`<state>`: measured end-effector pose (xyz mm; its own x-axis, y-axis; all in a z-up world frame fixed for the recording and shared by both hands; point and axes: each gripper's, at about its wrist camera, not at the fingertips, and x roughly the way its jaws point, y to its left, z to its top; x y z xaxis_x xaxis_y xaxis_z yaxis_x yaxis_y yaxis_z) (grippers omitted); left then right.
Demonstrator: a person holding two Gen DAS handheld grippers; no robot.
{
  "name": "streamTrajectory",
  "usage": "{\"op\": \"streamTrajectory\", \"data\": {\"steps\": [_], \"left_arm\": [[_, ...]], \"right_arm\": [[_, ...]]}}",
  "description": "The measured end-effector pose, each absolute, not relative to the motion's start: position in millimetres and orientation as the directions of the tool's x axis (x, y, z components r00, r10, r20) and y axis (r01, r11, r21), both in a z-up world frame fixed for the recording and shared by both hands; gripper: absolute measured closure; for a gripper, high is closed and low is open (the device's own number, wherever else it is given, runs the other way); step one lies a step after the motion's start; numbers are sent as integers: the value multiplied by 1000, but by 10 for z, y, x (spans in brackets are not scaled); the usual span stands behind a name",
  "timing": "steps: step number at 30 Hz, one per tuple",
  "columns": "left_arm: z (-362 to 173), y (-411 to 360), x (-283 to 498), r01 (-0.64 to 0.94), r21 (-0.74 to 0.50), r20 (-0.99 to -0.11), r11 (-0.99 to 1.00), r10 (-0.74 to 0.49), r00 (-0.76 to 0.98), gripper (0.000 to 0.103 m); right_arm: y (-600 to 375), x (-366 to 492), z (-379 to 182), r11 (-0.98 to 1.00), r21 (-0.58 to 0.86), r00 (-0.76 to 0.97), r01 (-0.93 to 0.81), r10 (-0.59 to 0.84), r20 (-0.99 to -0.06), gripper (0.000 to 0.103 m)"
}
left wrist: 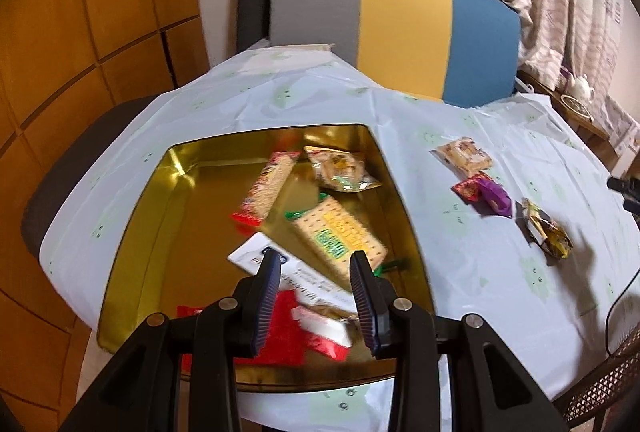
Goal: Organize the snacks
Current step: 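Move the left gripper over to the purple pack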
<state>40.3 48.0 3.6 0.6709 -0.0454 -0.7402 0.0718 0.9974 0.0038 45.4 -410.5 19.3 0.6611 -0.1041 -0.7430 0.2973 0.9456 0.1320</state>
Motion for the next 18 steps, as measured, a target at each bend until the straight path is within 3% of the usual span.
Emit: {"op": "streamTrajectory", "data": {"steps": [12,18], "left_arm": [[45,-69,691,219,-98,-801,971,-208,561,67],[101,-524,827,339,-25,-794,941,-224,565,67]], "right_arm": [[-4159,448,206,932,187,675,309,-76,-734,0],[-4150,432,213,932,198,682,304,-68,-728,0]]}}
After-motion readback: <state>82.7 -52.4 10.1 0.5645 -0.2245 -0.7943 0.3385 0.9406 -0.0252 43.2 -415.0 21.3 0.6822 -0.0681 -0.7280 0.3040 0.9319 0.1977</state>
